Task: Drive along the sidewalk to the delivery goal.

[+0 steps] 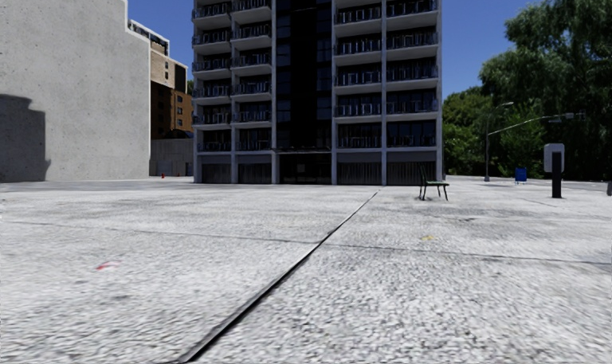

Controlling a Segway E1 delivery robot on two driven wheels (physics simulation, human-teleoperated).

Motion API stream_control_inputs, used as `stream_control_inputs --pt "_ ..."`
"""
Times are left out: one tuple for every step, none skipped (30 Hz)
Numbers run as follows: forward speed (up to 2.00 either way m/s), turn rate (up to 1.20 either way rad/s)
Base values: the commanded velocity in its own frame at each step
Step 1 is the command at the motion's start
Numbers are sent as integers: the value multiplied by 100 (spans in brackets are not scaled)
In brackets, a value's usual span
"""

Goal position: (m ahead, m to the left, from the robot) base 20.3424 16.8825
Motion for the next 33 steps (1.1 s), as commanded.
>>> stream_control_inputs --pt "200 34" --pt "200 34" --pt "200 34" --pt "200 34" --pt "200 34" --pt "200 34" --pt "200 34" --pt "200 34" --pt "200 34" --pt "200 34" --pt "200 34" --pt "200 34" --pt "200 34" --pt "200 34" --pt "200 34" --pt "200 34" --pt "200 34" --pt "200 34" --pt "200 34" --pt "200 34" --pt "200 34" --pt "200 34" --pt "200 34" --pt "200 34" --pt "200 34" --pt "200 34" --pt "200 34" --pt "200 34" --pt "200 34" --pt "200 34" --pt "200 34" --pt "200 35" --pt "200 35"
